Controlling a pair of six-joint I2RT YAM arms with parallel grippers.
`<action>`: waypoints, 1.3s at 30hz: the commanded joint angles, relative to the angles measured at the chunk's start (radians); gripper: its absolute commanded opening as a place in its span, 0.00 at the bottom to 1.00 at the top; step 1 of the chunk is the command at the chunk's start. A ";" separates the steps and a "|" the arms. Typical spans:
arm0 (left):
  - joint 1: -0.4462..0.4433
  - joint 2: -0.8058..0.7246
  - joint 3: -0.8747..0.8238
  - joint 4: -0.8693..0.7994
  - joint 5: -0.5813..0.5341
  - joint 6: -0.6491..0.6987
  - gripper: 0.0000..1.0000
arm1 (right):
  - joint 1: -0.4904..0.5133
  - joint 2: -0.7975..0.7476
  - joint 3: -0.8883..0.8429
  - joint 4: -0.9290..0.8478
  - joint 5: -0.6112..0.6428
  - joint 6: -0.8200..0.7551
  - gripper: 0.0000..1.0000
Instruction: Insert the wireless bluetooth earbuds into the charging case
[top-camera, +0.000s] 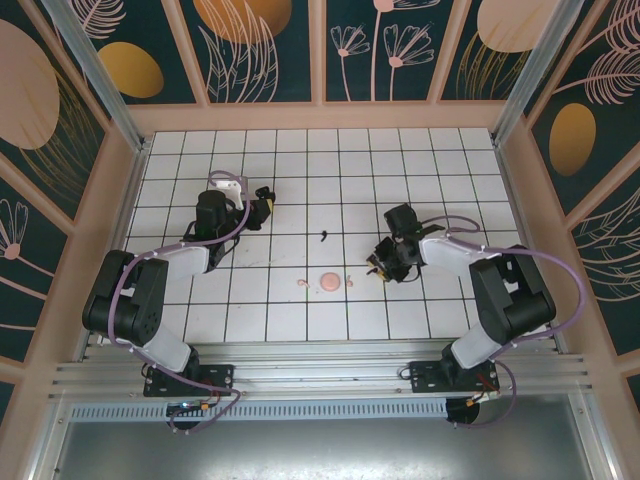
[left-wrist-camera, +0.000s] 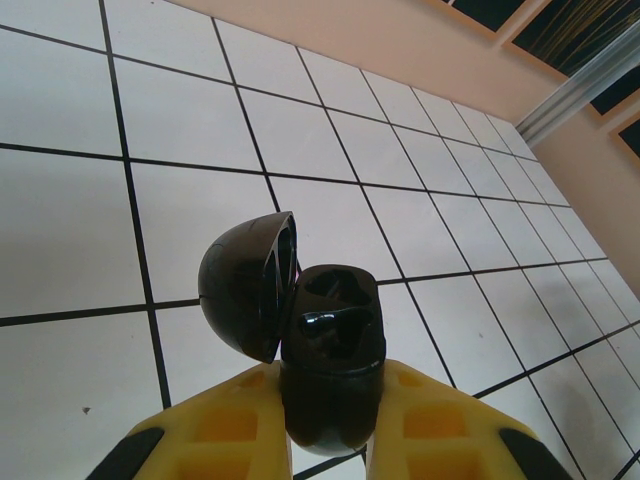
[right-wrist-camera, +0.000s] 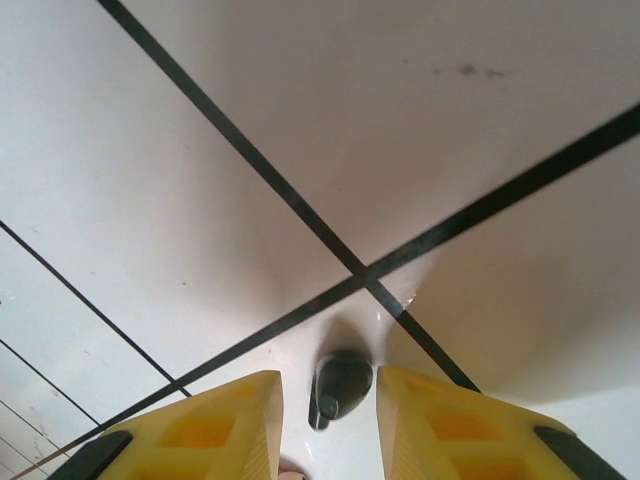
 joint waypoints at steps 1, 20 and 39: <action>-0.004 -0.021 0.011 -0.012 -0.015 0.026 0.05 | -0.008 0.019 0.041 -0.012 0.014 -0.045 0.32; -0.004 -0.033 0.010 -0.017 -0.015 0.029 0.05 | 0.025 0.159 0.308 -0.412 0.124 -0.256 0.31; -0.004 -0.029 0.011 -0.023 -0.023 0.036 0.05 | 0.045 0.246 0.345 -0.387 0.084 -0.290 0.27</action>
